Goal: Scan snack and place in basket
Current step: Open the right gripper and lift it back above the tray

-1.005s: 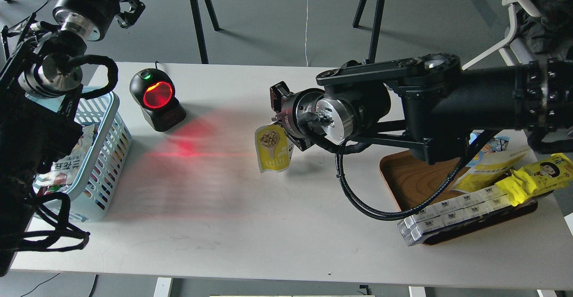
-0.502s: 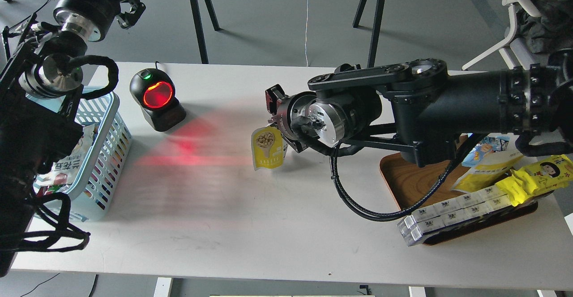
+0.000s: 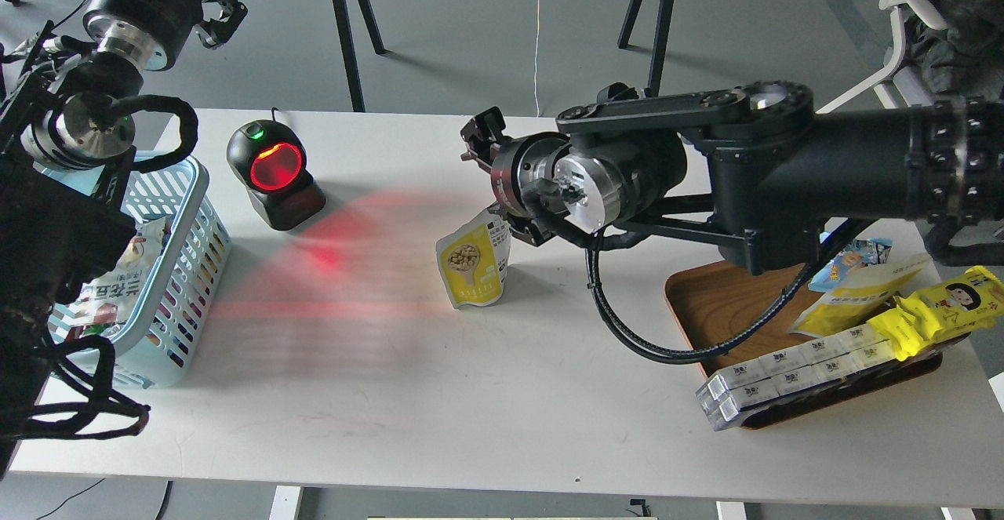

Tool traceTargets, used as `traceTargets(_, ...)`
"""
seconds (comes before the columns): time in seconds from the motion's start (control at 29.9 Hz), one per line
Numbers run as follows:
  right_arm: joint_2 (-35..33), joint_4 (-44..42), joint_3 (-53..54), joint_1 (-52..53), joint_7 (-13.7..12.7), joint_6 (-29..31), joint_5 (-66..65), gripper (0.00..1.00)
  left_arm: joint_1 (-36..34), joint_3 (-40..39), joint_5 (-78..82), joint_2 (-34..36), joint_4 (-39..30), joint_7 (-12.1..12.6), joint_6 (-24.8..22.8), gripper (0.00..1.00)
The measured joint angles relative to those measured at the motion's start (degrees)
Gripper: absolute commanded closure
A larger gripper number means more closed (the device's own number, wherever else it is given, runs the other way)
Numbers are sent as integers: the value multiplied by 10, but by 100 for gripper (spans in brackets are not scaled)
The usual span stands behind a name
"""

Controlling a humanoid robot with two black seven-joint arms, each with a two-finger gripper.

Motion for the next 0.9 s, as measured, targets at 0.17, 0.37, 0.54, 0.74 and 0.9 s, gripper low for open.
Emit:
traceTargets(0.17,-39,21,49,-2,0,0,-31,13,3,1,0,13,6,2,-3,0)
traceTargets(0.37,-125,40,142,-30,0,0,-46,11,-3,30,5,42,-1,3,-6,0)
traceTargets(0.54,-195,26,260,-107,2,2,-86,6,-37,117,10,101,-14,3,-3,0)
traceTargets(0.74,-244,-32,396,-248,42,128,-159,6,-101,263,67,228,-120,4,-5,0)
traceTargets(0.9,-241,-160,495,-331,70,289,-166,6,-109,292,159,332,-256,9,-6,0)
